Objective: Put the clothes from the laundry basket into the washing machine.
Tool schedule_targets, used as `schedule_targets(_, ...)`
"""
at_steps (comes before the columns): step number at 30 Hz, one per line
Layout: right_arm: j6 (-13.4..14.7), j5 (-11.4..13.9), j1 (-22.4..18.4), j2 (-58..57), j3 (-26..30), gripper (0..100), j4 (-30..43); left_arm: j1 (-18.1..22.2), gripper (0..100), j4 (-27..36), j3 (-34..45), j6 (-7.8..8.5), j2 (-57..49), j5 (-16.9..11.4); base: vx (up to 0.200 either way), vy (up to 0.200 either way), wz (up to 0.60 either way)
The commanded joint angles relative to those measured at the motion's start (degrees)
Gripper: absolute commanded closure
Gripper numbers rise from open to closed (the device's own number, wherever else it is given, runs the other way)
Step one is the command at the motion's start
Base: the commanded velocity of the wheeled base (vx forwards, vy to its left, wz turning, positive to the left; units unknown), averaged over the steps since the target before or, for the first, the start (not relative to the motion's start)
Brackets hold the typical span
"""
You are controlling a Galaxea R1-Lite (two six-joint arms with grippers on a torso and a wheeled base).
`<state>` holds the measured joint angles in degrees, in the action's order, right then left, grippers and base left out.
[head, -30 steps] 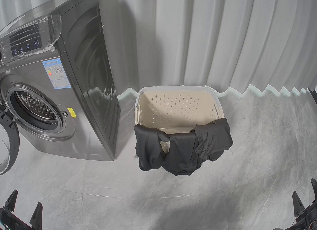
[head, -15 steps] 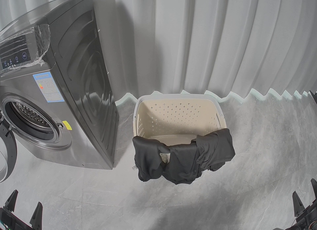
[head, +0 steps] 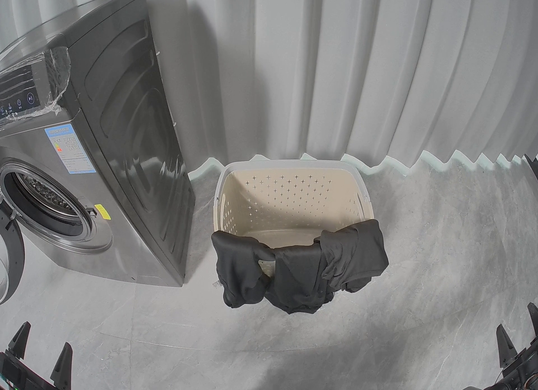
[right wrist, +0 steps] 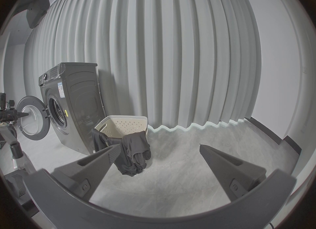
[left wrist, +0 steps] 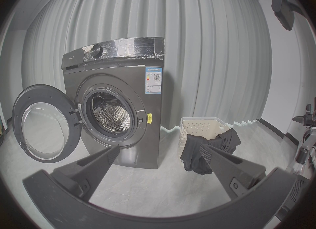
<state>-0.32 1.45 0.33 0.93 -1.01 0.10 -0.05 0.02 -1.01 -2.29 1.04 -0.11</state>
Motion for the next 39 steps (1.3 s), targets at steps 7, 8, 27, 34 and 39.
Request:
schedule_targets(7,-0.03,0.04,0.02,-0.93,1.01,0,-0.01,0.05,0,-0.02,0.92,0.01,-0.95,0.02,0.0,0.0,0.0)
schedule_targets(8,-0.03,0.04,0.02,-0.93,1.01,0,-0.01,0.05,0,-0.02,0.92,0.01,-0.95,0.02,0.0,0.0,0.0)
schedule_targets(27,-0.03,0.04,0.02,-0.93,1.01,0,-0.01,-0.04,0,-0.02,0.92,-0.08,-0.95,0.02,0.063,0.0,0.0)
schedule_targets(34,-0.03,0.04,0.02,-0.93,1.01,0,-0.01,0.05,0,-0.02,0.92,-0.08,-0.95,0.02,0.0,0.0,0.0)
schedule_targets(39,-0.03,0.04,0.02,-0.93,1.01,0,-0.01,0.05,0,-0.02,0.92,-0.08,-0.95,0.02,0.0,0.0,0.0)
